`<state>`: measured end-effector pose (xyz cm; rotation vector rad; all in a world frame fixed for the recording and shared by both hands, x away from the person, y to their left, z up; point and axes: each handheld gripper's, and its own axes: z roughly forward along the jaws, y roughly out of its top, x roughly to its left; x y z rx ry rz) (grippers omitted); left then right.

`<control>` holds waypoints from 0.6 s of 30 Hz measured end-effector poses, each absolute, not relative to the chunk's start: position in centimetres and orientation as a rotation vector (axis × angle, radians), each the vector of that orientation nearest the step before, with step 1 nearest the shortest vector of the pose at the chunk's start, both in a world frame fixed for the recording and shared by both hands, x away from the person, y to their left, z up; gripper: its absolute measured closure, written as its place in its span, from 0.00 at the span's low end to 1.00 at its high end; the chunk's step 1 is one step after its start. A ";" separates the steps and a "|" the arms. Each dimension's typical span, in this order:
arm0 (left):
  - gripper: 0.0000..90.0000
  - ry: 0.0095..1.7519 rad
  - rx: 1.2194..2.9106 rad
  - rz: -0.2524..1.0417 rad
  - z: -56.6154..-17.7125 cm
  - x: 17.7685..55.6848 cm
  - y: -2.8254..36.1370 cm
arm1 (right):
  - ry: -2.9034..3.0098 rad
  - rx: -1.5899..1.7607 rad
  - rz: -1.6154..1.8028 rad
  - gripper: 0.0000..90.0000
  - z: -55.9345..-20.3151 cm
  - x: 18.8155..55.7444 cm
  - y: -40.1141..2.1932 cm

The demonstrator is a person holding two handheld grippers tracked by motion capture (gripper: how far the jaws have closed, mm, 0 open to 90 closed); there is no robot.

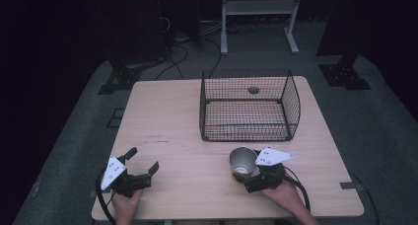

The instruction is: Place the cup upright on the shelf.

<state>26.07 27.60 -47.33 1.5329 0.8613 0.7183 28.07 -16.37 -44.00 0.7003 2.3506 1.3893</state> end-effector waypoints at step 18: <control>0.02 0.864 1.532 0.718 -47.3 26.1 27.6 | 2.401 0.712 1.442 0.14 -41.9 28.9 -17.7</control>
